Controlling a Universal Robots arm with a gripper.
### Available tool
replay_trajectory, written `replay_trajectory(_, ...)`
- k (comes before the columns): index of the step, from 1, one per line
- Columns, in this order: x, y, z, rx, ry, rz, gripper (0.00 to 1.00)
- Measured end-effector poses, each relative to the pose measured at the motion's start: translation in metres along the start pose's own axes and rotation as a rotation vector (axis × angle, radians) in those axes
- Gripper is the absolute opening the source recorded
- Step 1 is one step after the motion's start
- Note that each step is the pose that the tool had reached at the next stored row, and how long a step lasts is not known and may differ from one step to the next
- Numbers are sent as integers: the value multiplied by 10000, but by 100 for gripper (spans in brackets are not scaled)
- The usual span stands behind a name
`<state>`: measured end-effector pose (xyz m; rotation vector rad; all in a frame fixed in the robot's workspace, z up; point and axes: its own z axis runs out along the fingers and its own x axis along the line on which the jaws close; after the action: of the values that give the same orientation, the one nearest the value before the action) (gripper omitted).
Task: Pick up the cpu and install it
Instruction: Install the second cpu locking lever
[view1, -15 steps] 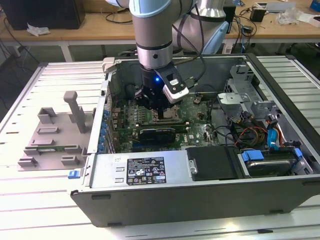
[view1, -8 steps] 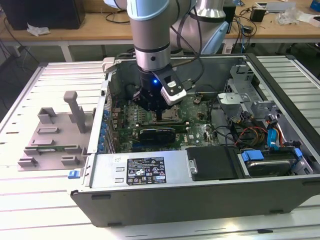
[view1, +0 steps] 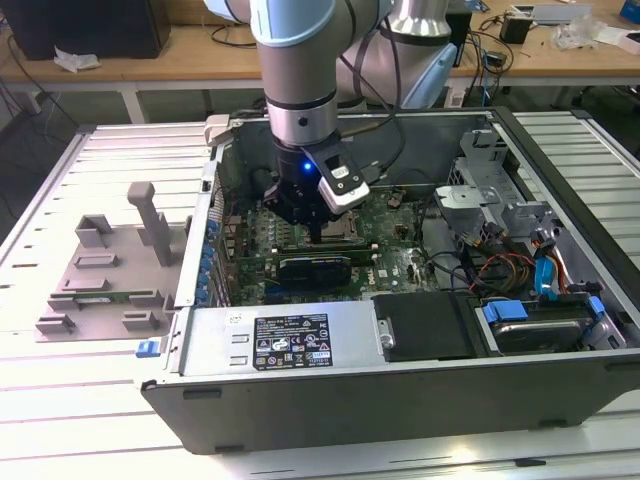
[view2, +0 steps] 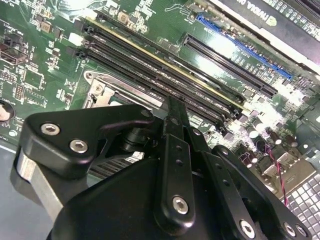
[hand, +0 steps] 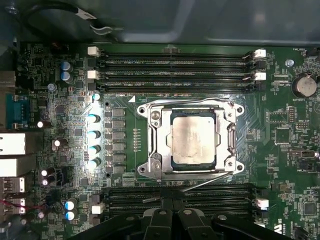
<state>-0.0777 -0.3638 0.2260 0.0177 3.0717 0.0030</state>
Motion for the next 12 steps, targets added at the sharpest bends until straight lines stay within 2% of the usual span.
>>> replay_trajectory(3, 23, 0, 18, -12, -20, 1, 11)
replay_trajectory(5, 70, 0, 39, -55, -96, 4, 11)
replay_trajectory(9, 89, -1, 48, -58, -140, -7, 11)
replay_trajectory(10, 90, -1, 52, -63, -177, -22, 11)
replay_trajectory(12, 118, -2, 63, -130, -218, -31, 11)
